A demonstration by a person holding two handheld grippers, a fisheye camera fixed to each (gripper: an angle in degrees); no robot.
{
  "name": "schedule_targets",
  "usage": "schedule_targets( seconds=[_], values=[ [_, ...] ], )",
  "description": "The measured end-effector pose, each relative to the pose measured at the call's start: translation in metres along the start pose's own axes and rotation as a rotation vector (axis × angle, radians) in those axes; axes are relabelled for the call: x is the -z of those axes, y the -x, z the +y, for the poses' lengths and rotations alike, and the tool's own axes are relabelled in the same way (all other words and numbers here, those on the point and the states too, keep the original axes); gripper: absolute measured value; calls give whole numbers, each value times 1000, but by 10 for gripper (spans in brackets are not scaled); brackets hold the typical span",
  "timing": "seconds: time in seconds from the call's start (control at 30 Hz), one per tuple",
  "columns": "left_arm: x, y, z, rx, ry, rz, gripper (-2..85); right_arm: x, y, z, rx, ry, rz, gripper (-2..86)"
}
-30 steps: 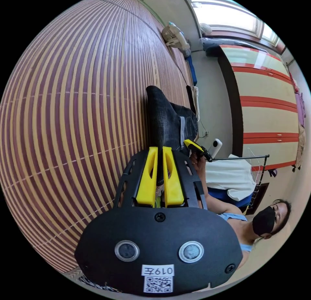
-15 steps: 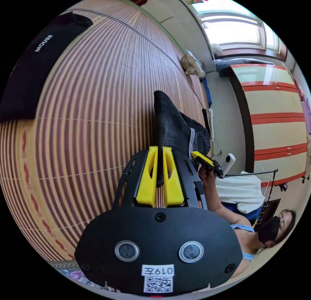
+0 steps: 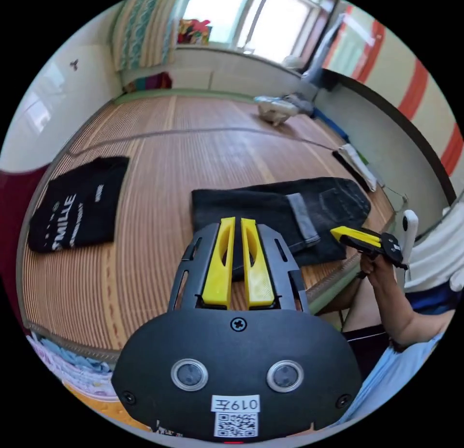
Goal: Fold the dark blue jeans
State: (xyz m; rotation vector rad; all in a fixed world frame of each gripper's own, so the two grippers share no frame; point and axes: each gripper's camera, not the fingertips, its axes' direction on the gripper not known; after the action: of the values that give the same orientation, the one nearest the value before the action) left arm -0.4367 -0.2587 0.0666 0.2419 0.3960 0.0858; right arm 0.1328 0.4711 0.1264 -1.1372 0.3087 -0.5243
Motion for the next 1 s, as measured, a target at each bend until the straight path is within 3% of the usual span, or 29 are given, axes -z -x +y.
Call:
schedule_targets(
  seconds=[0.2, 0.37, 0.43, 0.6, 0.7, 0.8, 1.0],
  values=[
    [-61, -122, -14, -127, -72, -38, 8, 51, -20, 54, 46, -19, 105, -10],
    [-128, -164, -13, -95, 87, 153, 9, 87, -63, 89, 6, -32, 25, -9],
    [-149, -180, -7, -122, 140, 107, 9, 100, -80, 100, -37, -61, 57, -8],
    [-167, -214, 5, -196, 143, 35, 9, 138, -147, 146, -219, -144, 64, 13],
    [-172, -226, 7, -202, 145, 36, 9, 163, -202, 182, -394, -152, 96, 67],
    [-172, -239, 8, -184, 134, 40, 9, 199, -268, 230, -611, -250, 34, 79],
    [-166, -293, 15, -340, 82, -59, 9, 239, -392, 331, -1031, -497, -199, 109]
  ],
)
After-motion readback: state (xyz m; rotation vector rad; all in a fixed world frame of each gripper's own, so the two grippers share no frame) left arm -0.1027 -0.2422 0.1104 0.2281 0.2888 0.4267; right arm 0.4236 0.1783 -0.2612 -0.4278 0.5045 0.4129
